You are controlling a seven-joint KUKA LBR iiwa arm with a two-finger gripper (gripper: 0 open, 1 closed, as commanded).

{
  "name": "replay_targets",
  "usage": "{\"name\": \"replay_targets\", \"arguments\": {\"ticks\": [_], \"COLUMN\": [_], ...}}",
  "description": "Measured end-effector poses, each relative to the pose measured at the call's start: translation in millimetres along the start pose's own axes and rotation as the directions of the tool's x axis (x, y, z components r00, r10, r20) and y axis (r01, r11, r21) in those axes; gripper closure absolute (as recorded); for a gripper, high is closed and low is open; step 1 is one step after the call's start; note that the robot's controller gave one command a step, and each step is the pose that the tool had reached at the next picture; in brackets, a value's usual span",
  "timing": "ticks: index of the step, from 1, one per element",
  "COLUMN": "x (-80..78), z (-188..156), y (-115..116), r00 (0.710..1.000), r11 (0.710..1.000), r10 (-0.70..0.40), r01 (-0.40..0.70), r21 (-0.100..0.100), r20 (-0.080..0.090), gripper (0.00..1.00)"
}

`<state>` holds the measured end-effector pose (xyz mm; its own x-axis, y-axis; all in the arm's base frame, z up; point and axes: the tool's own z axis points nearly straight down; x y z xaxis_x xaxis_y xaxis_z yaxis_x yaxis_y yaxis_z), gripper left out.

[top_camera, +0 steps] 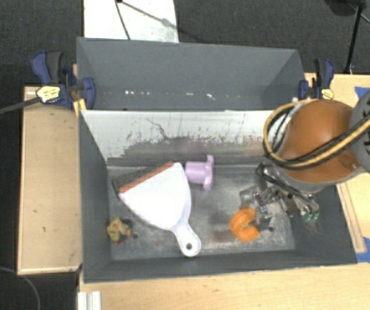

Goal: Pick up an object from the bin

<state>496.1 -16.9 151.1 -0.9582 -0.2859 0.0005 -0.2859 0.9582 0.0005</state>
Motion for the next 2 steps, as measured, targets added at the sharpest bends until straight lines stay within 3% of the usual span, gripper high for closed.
{"name": "replay_targets", "arguments": {"ticks": [2], "x": [-1.5], "z": [-27.7], "y": [-0.5], "r00": [1.0], "r11": [1.0], "r10": [0.002], "r01": [-0.002], "r21": [0.002], "r20": [0.007], "gripper": [1.0]}}
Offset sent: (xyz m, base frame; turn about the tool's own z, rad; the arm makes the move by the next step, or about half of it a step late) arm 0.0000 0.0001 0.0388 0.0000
